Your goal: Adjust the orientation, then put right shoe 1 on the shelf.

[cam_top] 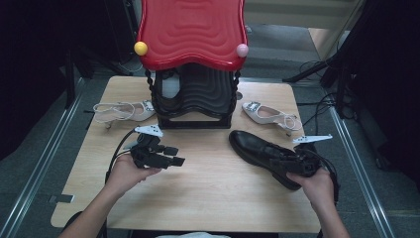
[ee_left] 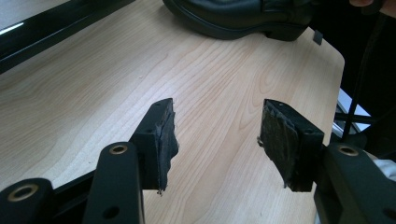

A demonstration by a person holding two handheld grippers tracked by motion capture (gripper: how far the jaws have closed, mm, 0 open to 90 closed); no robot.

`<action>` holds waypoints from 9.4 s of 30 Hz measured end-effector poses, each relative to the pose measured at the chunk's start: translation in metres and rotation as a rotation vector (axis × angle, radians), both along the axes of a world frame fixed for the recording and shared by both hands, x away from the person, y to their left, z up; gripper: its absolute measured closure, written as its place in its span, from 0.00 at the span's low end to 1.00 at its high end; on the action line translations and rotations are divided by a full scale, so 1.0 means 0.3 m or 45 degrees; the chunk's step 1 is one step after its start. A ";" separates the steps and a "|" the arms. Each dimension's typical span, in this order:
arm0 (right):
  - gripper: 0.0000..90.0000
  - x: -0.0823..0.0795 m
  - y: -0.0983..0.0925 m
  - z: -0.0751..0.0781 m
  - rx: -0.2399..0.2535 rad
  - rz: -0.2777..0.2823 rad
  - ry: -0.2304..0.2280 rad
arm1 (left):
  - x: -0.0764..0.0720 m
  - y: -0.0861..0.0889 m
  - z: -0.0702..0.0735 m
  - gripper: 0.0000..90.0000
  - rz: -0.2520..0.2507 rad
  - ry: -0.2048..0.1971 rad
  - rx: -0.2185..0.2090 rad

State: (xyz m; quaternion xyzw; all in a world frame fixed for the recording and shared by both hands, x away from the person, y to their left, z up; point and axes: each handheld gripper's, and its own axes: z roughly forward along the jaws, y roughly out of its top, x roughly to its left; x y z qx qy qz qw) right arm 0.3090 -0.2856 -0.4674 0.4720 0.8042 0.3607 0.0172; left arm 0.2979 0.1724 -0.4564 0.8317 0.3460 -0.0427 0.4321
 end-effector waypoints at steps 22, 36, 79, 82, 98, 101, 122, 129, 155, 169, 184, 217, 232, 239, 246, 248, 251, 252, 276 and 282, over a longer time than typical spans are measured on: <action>0.91 0.038 0.217 0.033 0.018 0.209 0.041 | 0.005 0.006 -0.006 0.49 0.015 0.007 -0.005; 0.91 0.094 0.514 0.026 0.053 0.391 0.069 | 0.006 0.028 -0.022 0.47 0.064 0.015 0.010; 1.00 0.220 0.380 0.029 0.092 0.312 -0.071 | 0.031 -0.032 -0.049 1.00 0.162 0.025 0.008; 1.00 0.235 0.404 -0.002 0.059 0.333 -0.062 | 0.025 -0.029 -0.069 0.99 0.158 0.044 0.014; 1.00 0.130 0.442 -0.031 0.016 0.398 -0.019 | 0.034 -0.023 -0.120 0.99 0.088 0.127 -0.007; 1.00 0.094 0.441 -0.028 0.006 0.395 -0.006 | 0.033 -0.036 -0.123 0.99 0.075 0.137 0.003; 1.00 -0.062 0.427 -0.046 0.099 0.291 0.071 | 0.026 -0.125 -0.137 0.98 -0.012 0.156 0.066; 1.00 -0.079 0.431 -0.044 0.092 0.274 0.079 | 0.043 -0.140 -0.151 0.99 -0.012 0.190 0.009; 0.86 -0.069 0.378 -0.027 0.154 0.179 0.062 | 0.054 -0.082 -0.063 0.66 -0.070 0.193 -0.041; 0.77 -0.048 0.428 0.072 0.201 0.146 0.128 | 0.124 -0.025 0.127 0.61 -0.029 0.090 -0.065; 0.75 -0.052 0.573 0.081 0.112 0.264 0.190 | 0.240 -0.068 0.356 0.64 -0.048 -0.032 -0.085; 0.67 -0.064 0.780 -0.048 -0.147 0.243 0.219 | 0.400 -0.046 0.753 0.86 0.064 -0.274 -0.094; 0.89 -0.032 0.749 -0.052 -0.166 0.291 0.254 | 0.516 -0.103 0.773 0.93 0.147 -0.311 0.022; 0.97 -0.031 0.678 -0.025 -0.133 0.286 0.277 | 0.542 -0.122 0.752 0.94 0.155 -0.296 0.059; 0.98 -0.031 0.606 0.018 -0.060 0.246 0.254 | 0.551 -0.134 0.740 0.94 0.153 -0.297 0.079; 0.98 -0.037 0.587 0.027 -0.045 0.237 0.232 | 0.551 -0.136 0.739 0.96 0.155 -0.302 0.085; 0.98 -0.038 0.558 0.041 0.000 0.225 0.223 | 0.553 -0.137 0.738 0.97 0.150 -0.298 0.084; 0.98 -0.037 0.552 0.045 0.016 0.224 0.226 | 0.552 -0.138 0.738 0.98 0.151 -0.302 0.087; 0.98 -0.018 0.522 0.337 0.172 0.260 0.078 | 0.560 -0.135 0.739 0.99 0.153 -0.261 0.077; 0.98 0.065 0.538 0.375 0.190 0.156 -0.002 | 0.566 -0.133 0.740 1.00 0.143 -0.239 0.072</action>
